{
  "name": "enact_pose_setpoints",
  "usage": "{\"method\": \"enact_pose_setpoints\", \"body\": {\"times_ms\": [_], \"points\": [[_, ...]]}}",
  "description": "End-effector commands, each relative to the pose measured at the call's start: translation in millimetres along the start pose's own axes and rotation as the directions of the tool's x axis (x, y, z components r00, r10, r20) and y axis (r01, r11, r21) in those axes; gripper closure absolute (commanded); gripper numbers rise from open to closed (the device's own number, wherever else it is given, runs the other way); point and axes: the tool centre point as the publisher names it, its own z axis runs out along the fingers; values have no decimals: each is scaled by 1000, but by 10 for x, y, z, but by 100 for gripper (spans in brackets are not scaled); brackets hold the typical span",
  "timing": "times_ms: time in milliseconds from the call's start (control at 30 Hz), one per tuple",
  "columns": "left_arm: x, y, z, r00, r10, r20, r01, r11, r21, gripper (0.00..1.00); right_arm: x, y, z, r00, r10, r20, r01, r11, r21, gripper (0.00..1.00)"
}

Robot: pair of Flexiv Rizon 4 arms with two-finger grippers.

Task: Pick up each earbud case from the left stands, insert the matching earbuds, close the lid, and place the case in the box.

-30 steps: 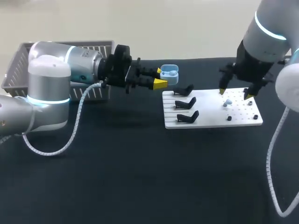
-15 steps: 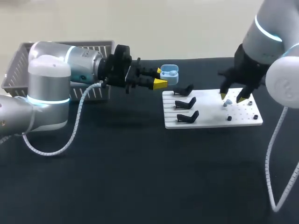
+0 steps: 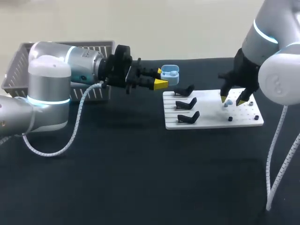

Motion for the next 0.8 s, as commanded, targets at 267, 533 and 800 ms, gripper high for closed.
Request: {"method": "enact_pose_setpoints", "body": {"times_ms": [267, 533, 800], "points": [[3, -1, 0, 1000, 1, 0, -1, 1000, -1, 100, -55, -8, 97, 1000, 21, -15, -21, 1000, -8, 56], [3, -1, 0, 1000, 1, 0, -1, 1000, -1, 100, -75, -25, 135, 999, 40, -19, -40, 999, -12, 58], [3, -1, 0, 1000, 1, 0, -1, 1000, -1, 100, -116, -64, 199, 998, 62, -26, -63, 998, -12, 62]]}}
